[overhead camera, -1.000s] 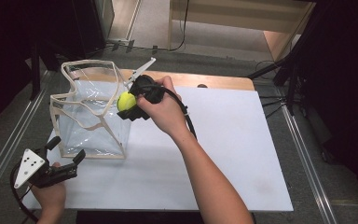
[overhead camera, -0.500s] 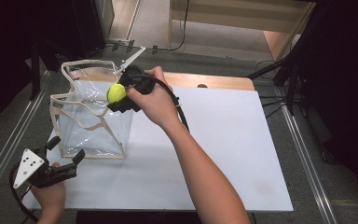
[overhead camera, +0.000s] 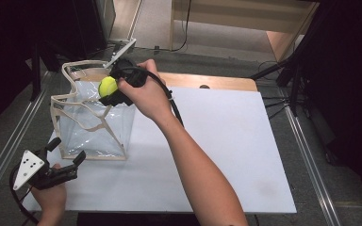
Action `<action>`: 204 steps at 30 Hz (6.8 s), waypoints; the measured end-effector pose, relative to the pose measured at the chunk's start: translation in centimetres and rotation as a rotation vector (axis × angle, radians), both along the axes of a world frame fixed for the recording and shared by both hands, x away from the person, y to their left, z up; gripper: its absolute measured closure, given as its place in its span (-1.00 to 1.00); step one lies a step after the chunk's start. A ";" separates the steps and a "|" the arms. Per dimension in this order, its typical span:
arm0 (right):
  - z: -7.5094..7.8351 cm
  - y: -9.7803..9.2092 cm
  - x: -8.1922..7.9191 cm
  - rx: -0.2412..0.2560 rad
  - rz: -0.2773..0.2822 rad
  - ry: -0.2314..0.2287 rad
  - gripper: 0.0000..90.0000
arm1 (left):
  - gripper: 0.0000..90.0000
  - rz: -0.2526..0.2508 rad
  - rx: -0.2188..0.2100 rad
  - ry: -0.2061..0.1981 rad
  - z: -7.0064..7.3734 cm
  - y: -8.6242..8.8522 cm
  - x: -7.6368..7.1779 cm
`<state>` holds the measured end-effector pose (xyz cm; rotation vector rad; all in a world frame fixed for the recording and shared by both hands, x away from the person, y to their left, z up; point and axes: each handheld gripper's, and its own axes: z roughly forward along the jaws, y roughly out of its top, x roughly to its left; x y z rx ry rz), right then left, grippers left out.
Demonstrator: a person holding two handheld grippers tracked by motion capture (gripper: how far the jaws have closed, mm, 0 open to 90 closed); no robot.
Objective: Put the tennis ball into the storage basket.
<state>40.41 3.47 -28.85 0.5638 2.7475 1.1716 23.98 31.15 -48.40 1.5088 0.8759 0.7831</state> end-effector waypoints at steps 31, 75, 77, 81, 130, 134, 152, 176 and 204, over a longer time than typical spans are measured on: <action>-1.9 3.0 1.6 -0.064 -0.003 0.031 -0.63 | -0.88 0.003 -0.007 0.002 0.0 0.1 0.0; -7.8 -3.3 -4.3 0.044 -0.079 -0.035 -1.00 | -0.88 0.002 0.012 0.003 0.0 0.0 0.0; -8.5 -3.4 -4.5 0.045 -0.076 -0.029 -1.00 | -0.88 0.003 0.013 0.003 0.0 0.0 0.0; -9.4 -3.4 -4.8 0.038 -0.083 -0.027 -1.00 | -0.88 0.002 0.010 0.002 0.0 0.0 0.0; -18.4 -12.2 -9.2 0.120 -0.249 -0.019 -1.00 | -0.88 0.005 0.026 0.004 0.0 -0.2 -0.1; -18.6 -12.8 -9.5 0.127 -0.258 -0.022 -1.00 | -0.88 0.003 0.026 0.003 0.0 -0.2 -0.1; -19.7 -18.2 -11.6 0.148 -0.356 -0.040 -1.00 | -0.88 0.004 0.033 0.005 0.0 -0.2 -0.1; -20.3 -27.3 -14.6 0.150 -0.543 -0.059 -1.00 | -0.88 0.003 0.036 0.003 0.0 -0.3 -0.1; -21.4 -35.1 -16.7 0.211 -0.736 -0.085 -1.00 | -0.88 0.003 0.034 0.002 0.0 -0.3 -0.1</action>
